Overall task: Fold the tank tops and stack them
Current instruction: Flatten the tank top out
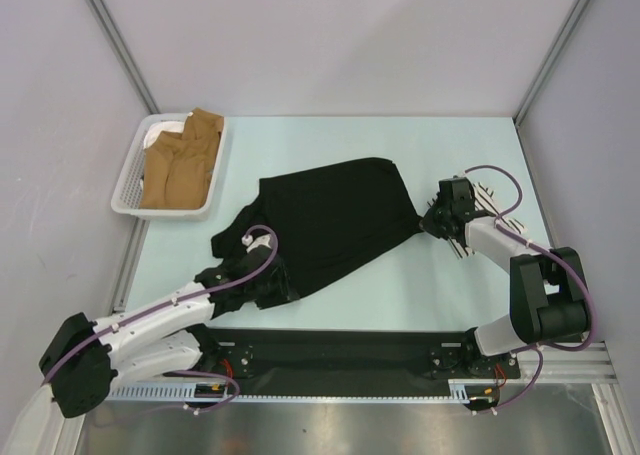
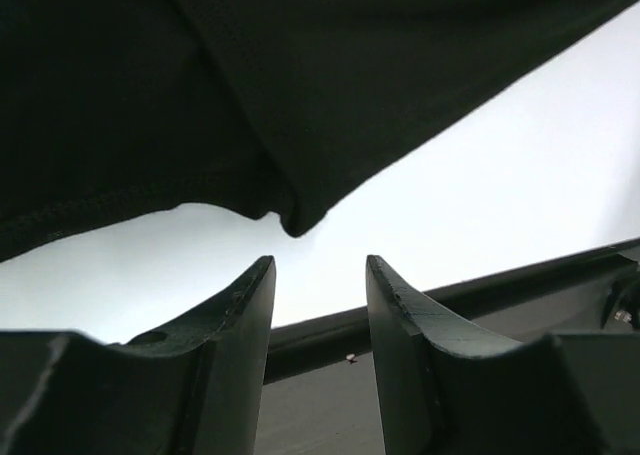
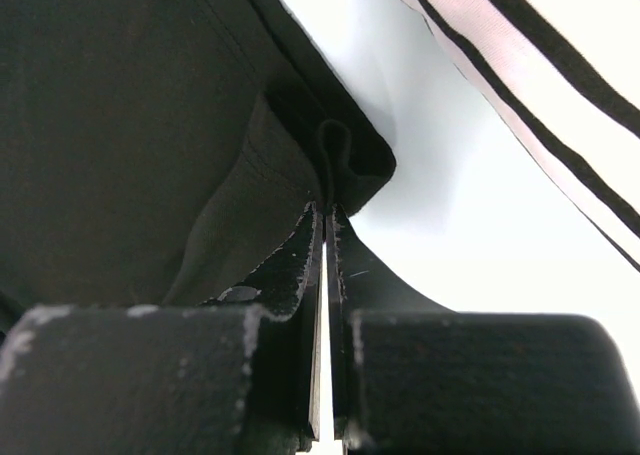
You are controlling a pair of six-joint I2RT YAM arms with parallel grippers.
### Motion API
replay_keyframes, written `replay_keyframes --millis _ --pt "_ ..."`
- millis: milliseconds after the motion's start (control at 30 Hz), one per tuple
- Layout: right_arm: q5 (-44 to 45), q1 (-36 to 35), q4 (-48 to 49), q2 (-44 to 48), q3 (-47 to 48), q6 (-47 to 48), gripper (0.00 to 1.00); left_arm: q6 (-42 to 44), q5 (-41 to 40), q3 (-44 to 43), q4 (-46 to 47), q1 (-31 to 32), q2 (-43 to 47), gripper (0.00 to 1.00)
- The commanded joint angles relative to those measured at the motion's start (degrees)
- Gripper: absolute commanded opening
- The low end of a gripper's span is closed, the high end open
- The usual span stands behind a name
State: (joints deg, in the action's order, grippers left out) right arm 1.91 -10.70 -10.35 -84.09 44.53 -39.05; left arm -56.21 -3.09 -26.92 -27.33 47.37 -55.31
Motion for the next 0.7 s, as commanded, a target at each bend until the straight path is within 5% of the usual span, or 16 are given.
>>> replay_keyframes --millis 0,267,367,567,667 --pt "-0.68 -0.02 2.61 1.30 -0.59 -0.59 0.00 -1.80 -2.97 -2.35 1.23 1.05 -2.51 0.46" --pt "-1.30 -0.02 3.40 1.04 -0.85 -0.77 0.00 -4.62 -5.25 -2.00 4.74 1.93 -8.85 0.47" --pt "-1.39 -0.02 3.58 1.21 -1.03 -0.68 0.00 -4.79 -6.39 -3.05 5.62 1.84 -10.25 0.37" --pt "-1.39 -0.11 3.41 2.61 -1.55 -0.77 0.00 -4.79 -8.15 -4.81 6.07 1.76 -12.71 0.00" --pt "-1.30 -0.11 3.06 4.11 -1.82 -0.77 0.00 -5.05 -8.95 -5.60 4.23 1.76 -12.37 0.00"
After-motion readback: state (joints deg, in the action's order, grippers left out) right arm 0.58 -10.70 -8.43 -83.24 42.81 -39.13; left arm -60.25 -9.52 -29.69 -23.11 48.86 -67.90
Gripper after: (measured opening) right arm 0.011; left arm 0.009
